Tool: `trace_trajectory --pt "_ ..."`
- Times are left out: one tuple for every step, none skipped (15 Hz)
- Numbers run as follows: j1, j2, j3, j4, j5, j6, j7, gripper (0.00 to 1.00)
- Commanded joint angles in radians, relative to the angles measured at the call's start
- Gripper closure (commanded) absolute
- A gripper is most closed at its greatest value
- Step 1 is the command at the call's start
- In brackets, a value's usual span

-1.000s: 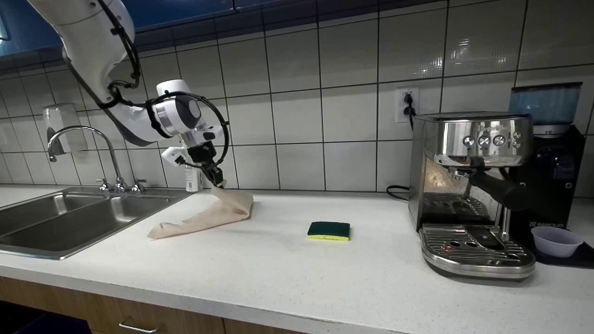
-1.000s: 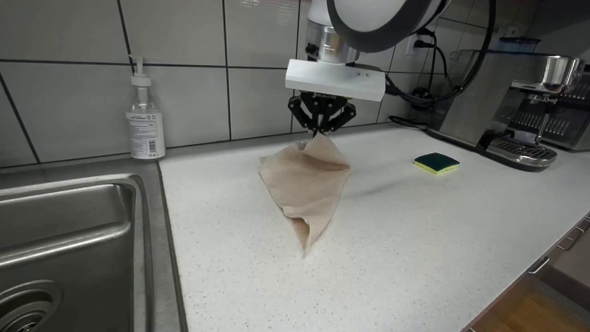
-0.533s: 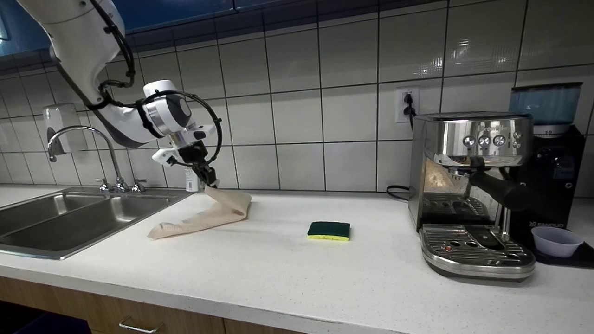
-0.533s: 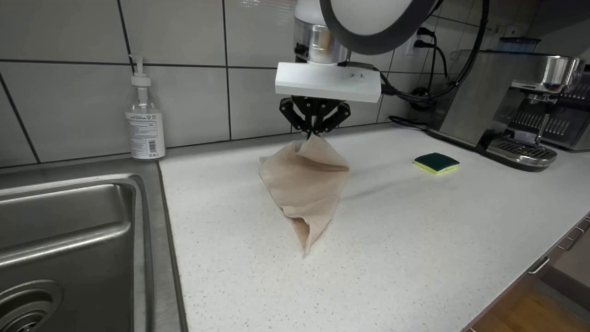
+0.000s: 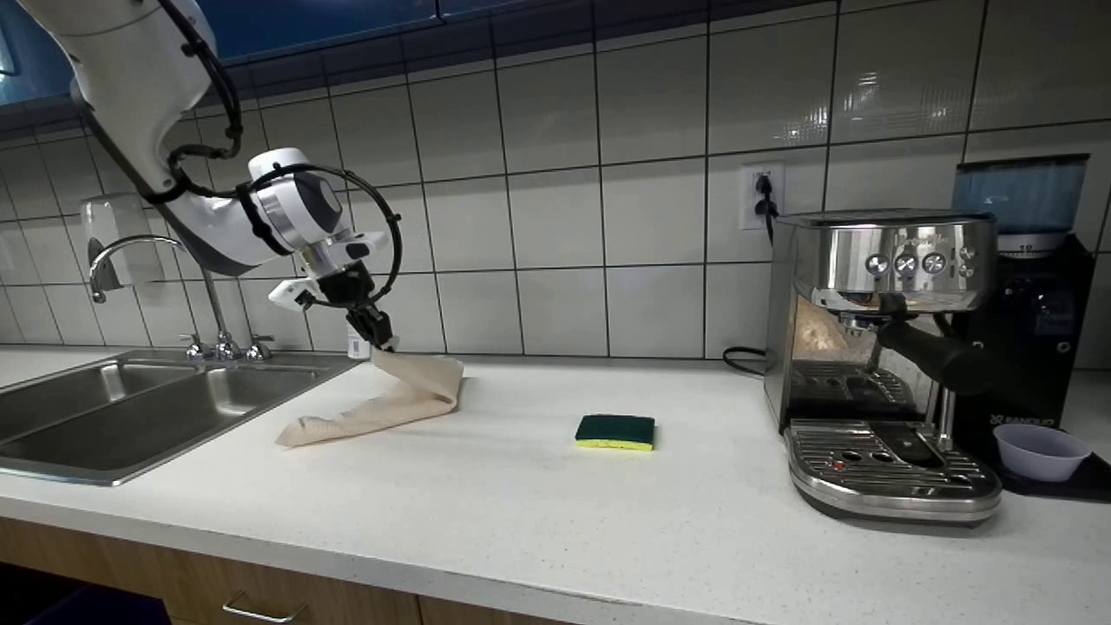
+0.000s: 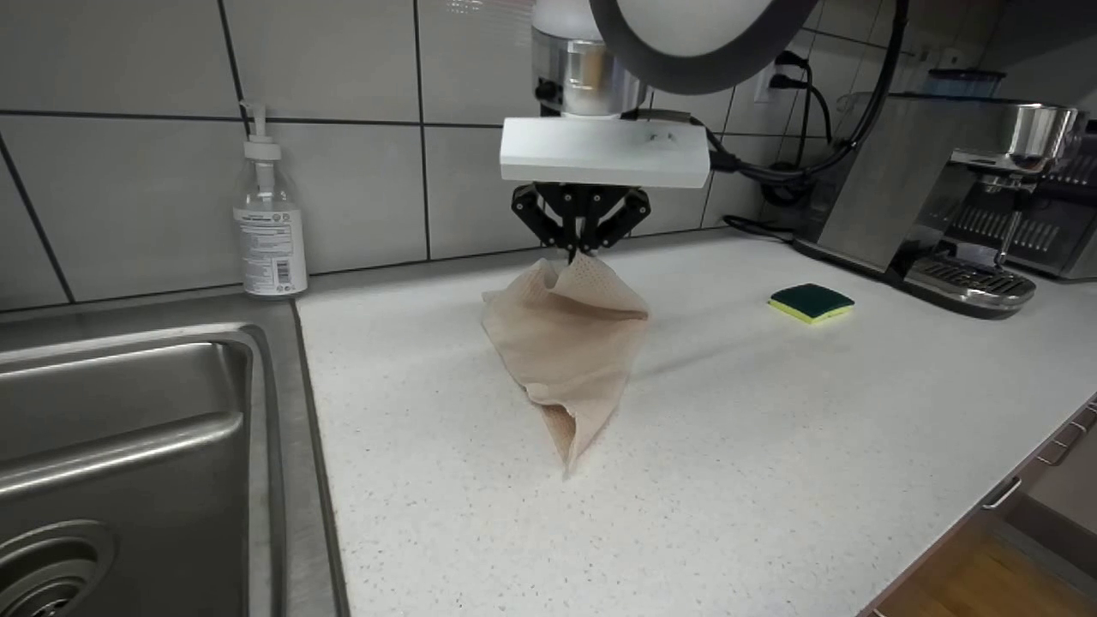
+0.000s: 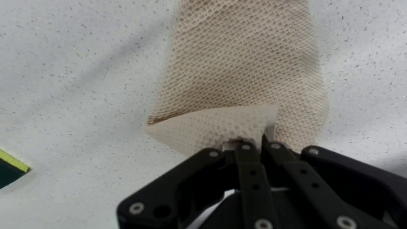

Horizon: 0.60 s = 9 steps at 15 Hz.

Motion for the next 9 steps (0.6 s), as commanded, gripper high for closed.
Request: trace_trajectory --pt "0.006 -0.047 0.021 -0.032 -0.052 -0.052 0.064 0.99" --pt "0.007 -0.047 0.025 -0.031 -0.057 -0.059 0.072 0.99" --pt "0.007 -0.047 0.03 -0.031 -0.062 -0.064 0.079 0.99" --pt "0.009 -0.047 0.034 -0.031 -0.067 -0.071 0.087 0.99" --pt "0.01 -0.047 0.039 -0.03 -0.072 -0.078 0.096 0.99" --pt "0.01 -0.047 0.044 -0.03 -0.074 -0.085 0.101 0.99" --pt "0.01 -0.047 0.048 -0.03 -0.077 -0.09 0.105 0.99" --pt "0.011 -0.048 0.054 -0.031 -0.077 -0.095 0.108 0.99" --pt "0.011 -0.05 0.06 -0.032 -0.077 -0.1 0.11 0.99"
